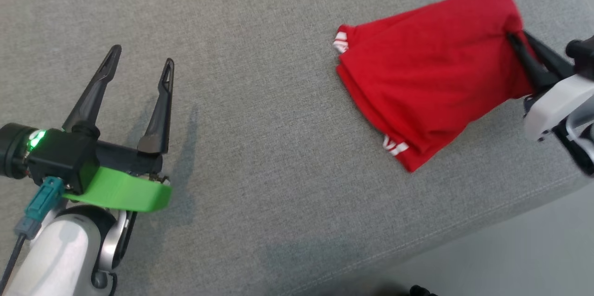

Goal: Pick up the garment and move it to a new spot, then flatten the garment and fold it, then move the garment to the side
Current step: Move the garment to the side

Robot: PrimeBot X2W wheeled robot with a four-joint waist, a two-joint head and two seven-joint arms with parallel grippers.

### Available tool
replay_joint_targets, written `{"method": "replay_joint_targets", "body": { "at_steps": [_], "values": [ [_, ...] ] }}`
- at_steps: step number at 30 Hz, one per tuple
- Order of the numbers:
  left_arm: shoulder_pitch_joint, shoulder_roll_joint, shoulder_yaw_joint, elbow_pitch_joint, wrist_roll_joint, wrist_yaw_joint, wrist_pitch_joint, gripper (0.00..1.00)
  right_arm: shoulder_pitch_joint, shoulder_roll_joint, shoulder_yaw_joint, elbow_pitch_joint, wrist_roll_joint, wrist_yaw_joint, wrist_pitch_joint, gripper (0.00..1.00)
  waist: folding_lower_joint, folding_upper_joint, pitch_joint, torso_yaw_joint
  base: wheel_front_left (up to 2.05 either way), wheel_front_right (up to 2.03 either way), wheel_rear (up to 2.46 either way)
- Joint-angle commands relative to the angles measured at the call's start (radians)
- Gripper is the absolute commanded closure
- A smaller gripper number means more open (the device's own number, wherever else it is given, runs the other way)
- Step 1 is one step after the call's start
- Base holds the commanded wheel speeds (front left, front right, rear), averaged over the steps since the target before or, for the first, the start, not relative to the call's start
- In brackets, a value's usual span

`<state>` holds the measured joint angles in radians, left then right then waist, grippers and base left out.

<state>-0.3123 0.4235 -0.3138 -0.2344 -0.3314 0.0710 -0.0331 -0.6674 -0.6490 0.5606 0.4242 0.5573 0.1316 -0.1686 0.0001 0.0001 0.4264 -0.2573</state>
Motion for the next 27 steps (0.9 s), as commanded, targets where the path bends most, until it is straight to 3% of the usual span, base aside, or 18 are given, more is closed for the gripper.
{"method": "replay_joint_targets", "body": {
  "at_steps": [1, 9, 15, 16, 17, 18, 19, 23, 27],
  "values": [
    [-0.037, 0.026, 0.005, -0.018, 0.011, -0.007, 0.018, 0.0, -0.057, -0.042, -0.013, 0.036, 0.014, -0.002, -0.024, 1.0, -0.0001, -0.0001, 0.115, -0.056, 0.0, 0.0, 0.0],
    [-0.101, 0.083, 0.016, -0.076, 0.037, -0.024, 0.074, 0.0, -0.184, -0.116, -0.043, 0.221, 0.09, -0.002, -0.08, 1.0, -0.0001, -0.0001, 0.22, -0.055, 0.0, 0.0, 0.0],
    [-0.122, 0.102, 0.016, -0.109, 0.05, -0.024, 0.104, 0.0, -0.246, -0.077, -0.079, 0.317, 0.09, -0.002, -0.096, 1.0, -0.0001, -0.0001, 0.26, -0.064, 0.0, 0.0, 0.0],
    [-0.125, 0.105, 0.016, -0.113, 0.052, -0.024, 0.11, 0.0, -0.257, -0.067, -0.082, 0.337, 0.081, -0.002, -0.097, 0.93, -0.0001, -0.0001, 0.264, -0.066, 0.0, 0.0, 0.0],
    [-0.126, 0.106, 0.014, -0.115, 0.051, -0.024, 0.113, 0.0, -0.266, -0.054, -0.088, 0.358, 0.079, -0.002, -0.098, 0.64, -0.0001, -0.0001, 0.267, -0.069, 0.0, 0.0, 0.0],
    [-0.127, 0.107, 0.012, -0.118, 0.052, -0.024, 0.117, 0.0, -0.28, -0.046, -0.098, 0.379, 0.07, -0.002, -0.098, 0.08, -0.0001, -0.0001, 0.268, -0.071, 0.0, 0.0, 0.0],
    [-0.13, 0.107, 0.01, -0.12, 0.052, -0.024, 0.119, 0.0, -0.293, -0.039, -0.105, 0.398, 0.059, -0.002, -0.098, 0.0, -0.0001, -0.0001, 0.27, -0.073, 0.0, 0.0, 0.0],
    [-0.133, 0.097, 0.0, -0.111, 0.044, -0.028, 0.112, 0.0, -0.304, -0.009, -0.171, 0.425, 0.013, -0.002, -0.098, 0.0, -0.0001, -0.0001, 0.259, -0.076, 0.0, 0.0, 0.0],
    [-0.114, 0.077, -0.005, -0.088, 0.03, -0.019, 0.088, 0.0, -0.245, 0.033, -0.297, 0.339, -0.049, -0.002, -0.098, 0.0, -0.0001, -0.0001, 0.219, -0.073, 0.0, 0.0, 0.0]
  ]
}}
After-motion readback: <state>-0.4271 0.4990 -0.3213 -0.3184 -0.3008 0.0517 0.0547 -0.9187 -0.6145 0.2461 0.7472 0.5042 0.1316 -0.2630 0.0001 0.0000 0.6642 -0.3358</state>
